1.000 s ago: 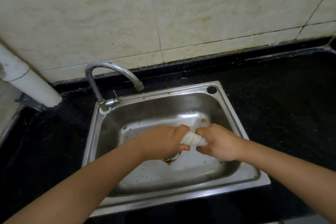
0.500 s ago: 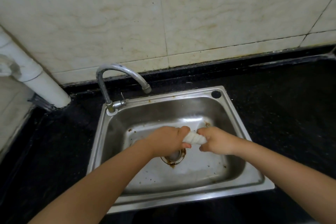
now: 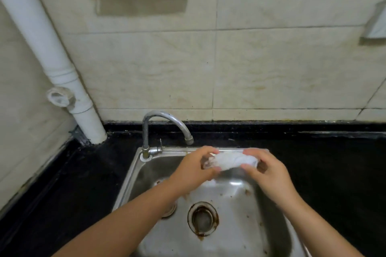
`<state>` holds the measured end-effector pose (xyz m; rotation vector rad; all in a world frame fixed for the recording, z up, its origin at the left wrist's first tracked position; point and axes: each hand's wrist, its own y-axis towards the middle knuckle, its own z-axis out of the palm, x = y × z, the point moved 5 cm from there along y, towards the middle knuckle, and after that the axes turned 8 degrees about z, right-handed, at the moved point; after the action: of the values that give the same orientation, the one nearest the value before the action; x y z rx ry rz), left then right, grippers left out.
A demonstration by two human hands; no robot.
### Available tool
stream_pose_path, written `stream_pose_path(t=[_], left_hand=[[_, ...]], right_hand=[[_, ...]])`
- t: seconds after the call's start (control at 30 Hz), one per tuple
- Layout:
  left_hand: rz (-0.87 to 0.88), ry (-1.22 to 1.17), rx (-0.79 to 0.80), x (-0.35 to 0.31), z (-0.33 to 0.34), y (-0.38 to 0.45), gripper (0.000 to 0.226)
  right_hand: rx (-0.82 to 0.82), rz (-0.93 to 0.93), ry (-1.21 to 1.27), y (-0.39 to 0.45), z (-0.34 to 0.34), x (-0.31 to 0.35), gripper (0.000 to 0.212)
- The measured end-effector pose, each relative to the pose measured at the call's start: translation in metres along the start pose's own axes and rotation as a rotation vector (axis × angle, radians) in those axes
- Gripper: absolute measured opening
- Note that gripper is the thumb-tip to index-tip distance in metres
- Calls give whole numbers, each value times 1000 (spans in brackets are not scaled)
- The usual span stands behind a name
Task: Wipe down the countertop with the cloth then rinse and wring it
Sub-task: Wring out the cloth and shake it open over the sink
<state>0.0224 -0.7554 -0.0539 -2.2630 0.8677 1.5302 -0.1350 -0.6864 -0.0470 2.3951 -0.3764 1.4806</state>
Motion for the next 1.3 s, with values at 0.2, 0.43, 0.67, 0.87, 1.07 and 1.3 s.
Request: stream_pose_path(t=[0.2, 0.43, 0.67, 0.87, 1.07, 1.3], left_hand=[[-52, -38, -55, -34, -31, 2, 19], [87, 89, -32, -79, -74, -1, 55], [228, 31, -275, -114, -127, -1, 12], [189, -272, -210, -127, -147, -4, 27], [377, 192, -344, -140, -165, -4, 54], [598, 429, -359, -145, -173, -4, 36]], right_hand=[[-13, -66, 125, 13, -5, 44, 37], [-75, -89, 107, 20, -3, 106, 28], [7, -229, -99, 14, 5, 173, 33], [-84, -235, 69, 20, 6, 198, 23], [-23, -118, 192, 29, 17, 203, 20], [205, -116, 237, 26, 29, 214, 19]])
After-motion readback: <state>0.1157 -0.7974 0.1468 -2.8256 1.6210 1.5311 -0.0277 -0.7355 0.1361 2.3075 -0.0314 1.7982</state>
